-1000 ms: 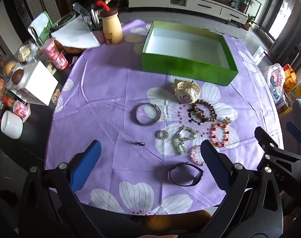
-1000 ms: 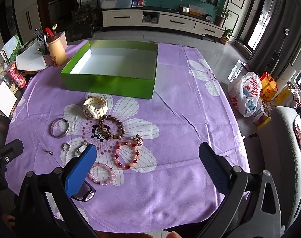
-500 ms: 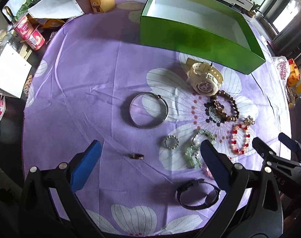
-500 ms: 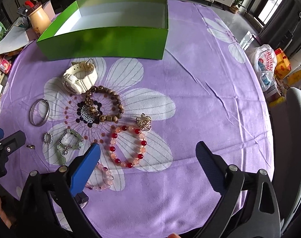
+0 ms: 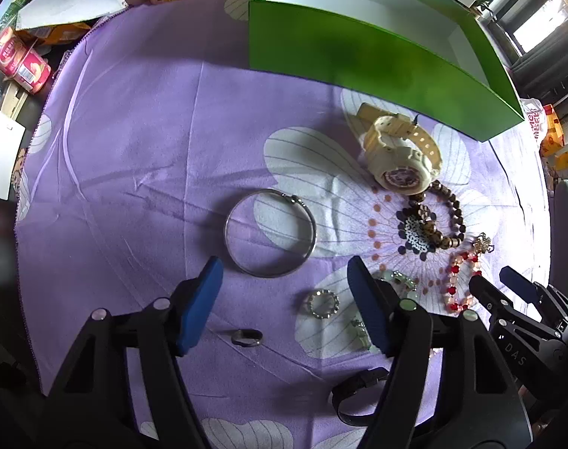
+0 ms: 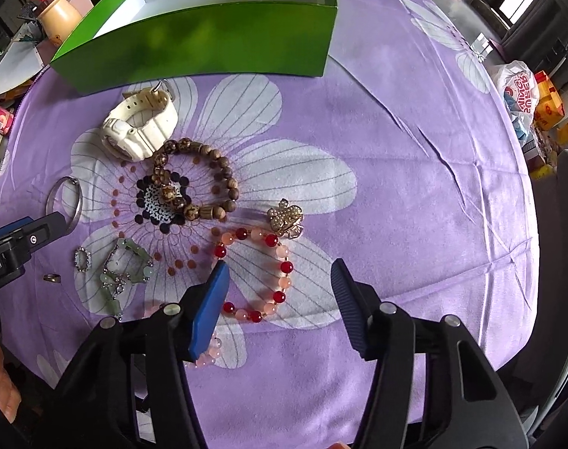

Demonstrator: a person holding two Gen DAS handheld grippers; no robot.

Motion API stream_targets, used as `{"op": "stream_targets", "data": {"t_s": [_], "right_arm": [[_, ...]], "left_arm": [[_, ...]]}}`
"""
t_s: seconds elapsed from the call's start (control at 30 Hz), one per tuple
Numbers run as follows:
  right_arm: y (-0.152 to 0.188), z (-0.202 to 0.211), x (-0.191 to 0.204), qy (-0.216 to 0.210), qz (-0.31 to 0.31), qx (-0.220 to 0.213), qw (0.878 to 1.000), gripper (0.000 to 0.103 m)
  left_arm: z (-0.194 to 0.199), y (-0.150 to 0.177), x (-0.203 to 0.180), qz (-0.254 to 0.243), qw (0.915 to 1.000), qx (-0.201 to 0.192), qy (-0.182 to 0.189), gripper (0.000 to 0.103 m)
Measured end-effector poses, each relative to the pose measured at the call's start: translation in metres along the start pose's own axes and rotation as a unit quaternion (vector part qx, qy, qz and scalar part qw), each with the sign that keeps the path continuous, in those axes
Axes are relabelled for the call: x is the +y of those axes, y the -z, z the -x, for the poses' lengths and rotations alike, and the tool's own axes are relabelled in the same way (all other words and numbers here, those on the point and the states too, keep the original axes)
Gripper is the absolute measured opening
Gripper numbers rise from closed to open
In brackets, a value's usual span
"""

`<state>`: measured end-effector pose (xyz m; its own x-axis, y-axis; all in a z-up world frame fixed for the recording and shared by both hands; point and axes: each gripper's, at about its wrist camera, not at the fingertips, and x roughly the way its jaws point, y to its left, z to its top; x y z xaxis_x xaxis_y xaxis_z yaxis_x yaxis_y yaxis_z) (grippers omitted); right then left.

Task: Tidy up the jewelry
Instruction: 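Grasp the silver bangle with the left gripper while the right gripper grasps the red bead bracelet, then carry the bangle and bead bracelet into the green box and open both grippers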

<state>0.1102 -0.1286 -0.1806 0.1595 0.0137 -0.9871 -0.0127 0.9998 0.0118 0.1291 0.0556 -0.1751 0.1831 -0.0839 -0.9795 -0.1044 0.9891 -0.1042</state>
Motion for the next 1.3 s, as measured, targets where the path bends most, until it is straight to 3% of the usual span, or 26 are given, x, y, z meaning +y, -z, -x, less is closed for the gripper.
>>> {"op": "stream_targets", "data": {"t_s": [0.13, 0.33, 0.57, 0.77, 0.8, 0.83, 0.9, 1.3], "right_arm": [[-0.008, -0.017, -0.004, -0.008, -0.006, 0.021, 1.0, 0.042], [-0.012, -0.021, -0.002, 0.0, -0.011, 0.018, 1.0, 0.041], [-0.003, -0.012, 0.021, -0.005, 0.005, 0.015, 1.0, 0.01], [0.001, -0.013, 0.024, -0.017, 0.004, 0.011, 1.0, 0.007], [0.001, -0.012, 0.025, -0.018, 0.008, 0.01, 1.0, 0.007], [0.002, -0.012, 0.026, -0.018, 0.012, 0.009, 1.0, 0.007], [0.004, -0.013, 0.026, -0.022, 0.017, 0.009, 1.0, 0.007], [0.007, -0.007, 0.035, -0.03, 0.027, 0.002, 0.999, 0.007]], "left_arm": [[-0.01, -0.005, -0.001, 0.0, 0.9999, 0.01, 0.003, 0.061], [-0.026, -0.013, -0.001, 0.003, 0.9998, 0.018, -0.007, 0.059], [-0.036, -0.022, -0.003, 0.011, 0.9997, 0.021, -0.01, 0.054], [-0.038, -0.028, 0.004, 0.014, 0.9998, 0.012, 0.001, 0.049], [-0.037, -0.029, 0.005, 0.014, 0.9999, 0.008, 0.002, 0.015], [-0.038, -0.031, 0.007, 0.017, 0.9998, 0.007, -0.012, 0.006], [-0.04, -0.031, 0.014, 0.026, 0.9993, 0.022, 0.013, 0.005], [-0.059, -0.035, 0.002, 0.003, 0.9998, 0.019, -0.01, 0.002]]}}
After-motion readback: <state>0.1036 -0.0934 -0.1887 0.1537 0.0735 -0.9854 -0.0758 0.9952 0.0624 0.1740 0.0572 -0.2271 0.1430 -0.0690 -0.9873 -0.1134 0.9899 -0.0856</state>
